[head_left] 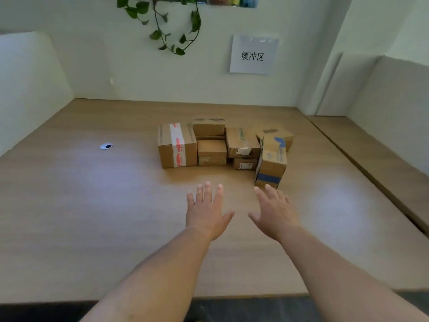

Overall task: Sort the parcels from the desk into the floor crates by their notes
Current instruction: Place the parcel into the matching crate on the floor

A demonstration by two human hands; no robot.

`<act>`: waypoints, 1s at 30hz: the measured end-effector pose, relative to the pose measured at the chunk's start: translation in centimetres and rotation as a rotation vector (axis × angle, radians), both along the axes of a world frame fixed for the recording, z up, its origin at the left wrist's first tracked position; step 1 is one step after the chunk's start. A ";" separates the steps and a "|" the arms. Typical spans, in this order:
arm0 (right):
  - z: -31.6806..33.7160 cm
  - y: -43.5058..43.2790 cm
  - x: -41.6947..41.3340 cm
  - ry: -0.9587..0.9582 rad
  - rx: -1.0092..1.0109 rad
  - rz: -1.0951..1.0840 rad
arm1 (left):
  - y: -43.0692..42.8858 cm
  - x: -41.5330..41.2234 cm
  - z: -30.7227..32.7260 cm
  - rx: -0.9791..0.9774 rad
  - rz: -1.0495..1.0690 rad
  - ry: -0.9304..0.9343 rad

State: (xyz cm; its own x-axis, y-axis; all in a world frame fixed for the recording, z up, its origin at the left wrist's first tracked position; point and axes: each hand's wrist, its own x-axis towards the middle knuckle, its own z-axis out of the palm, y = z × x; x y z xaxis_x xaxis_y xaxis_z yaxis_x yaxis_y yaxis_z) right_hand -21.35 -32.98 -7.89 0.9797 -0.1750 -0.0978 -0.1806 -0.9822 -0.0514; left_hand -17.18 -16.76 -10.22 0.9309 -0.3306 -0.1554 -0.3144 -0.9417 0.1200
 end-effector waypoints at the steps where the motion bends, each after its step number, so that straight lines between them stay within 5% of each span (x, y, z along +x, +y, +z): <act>1: 0.0 -0.8 1.3 0.010 -0.001 -0.027 | -0.8 1.6 0.2 -0.008 -0.022 0.001; 8: -0.7 -5.9 8.7 0.044 0.015 -0.187 | -7.1 12.0 0.3 -0.025 -0.155 -0.011; 18: -2.9 -14.4 10.2 0.040 0.053 -0.277 | -17.4 16.8 -0.2 -0.029 -0.279 -0.017; 30: -4.9 -23.8 12.0 0.094 0.084 -0.124 | -26.0 18.2 -0.8 0.048 -0.111 0.007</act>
